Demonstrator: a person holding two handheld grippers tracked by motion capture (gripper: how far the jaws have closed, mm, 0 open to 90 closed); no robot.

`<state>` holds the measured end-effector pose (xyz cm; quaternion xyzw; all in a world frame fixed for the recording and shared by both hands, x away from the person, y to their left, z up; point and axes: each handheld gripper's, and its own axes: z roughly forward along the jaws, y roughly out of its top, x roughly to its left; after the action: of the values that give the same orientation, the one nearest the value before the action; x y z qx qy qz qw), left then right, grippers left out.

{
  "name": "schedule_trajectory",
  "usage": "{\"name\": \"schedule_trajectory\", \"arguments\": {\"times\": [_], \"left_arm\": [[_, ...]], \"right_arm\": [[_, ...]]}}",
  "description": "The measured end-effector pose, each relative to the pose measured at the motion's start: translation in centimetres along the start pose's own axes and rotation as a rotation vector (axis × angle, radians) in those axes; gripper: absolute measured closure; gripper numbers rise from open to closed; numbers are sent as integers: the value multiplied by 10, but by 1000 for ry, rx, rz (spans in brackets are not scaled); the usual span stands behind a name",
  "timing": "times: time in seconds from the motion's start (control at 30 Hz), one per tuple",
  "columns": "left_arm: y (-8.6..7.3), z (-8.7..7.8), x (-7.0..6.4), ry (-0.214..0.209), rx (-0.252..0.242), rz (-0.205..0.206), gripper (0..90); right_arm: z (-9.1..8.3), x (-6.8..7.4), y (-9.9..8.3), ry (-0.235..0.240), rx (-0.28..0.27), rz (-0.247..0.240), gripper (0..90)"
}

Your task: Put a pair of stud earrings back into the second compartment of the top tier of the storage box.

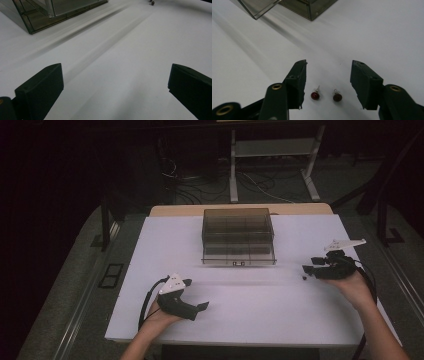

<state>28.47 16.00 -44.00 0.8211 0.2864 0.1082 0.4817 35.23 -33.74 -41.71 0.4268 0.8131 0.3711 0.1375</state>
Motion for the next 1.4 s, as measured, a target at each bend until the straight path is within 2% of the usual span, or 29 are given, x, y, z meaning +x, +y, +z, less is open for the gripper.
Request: {"name": "schedule_trajectory", "arguments": {"times": [0.37, 0.83, 1.4], "left_arm": [[0, -1, 1, -2, -5, 0, 0], [-1, 0, 0, -5, -4, -3, 0], [-1, 0, 0, -6, -4, -3, 0]], "right_arm": [[3, -8, -9, -14, 39, -4, 581], [13, -12, -17, -24, 97, -27, 638], [20, -10, -19, -27, 129, -68, 711]]}}
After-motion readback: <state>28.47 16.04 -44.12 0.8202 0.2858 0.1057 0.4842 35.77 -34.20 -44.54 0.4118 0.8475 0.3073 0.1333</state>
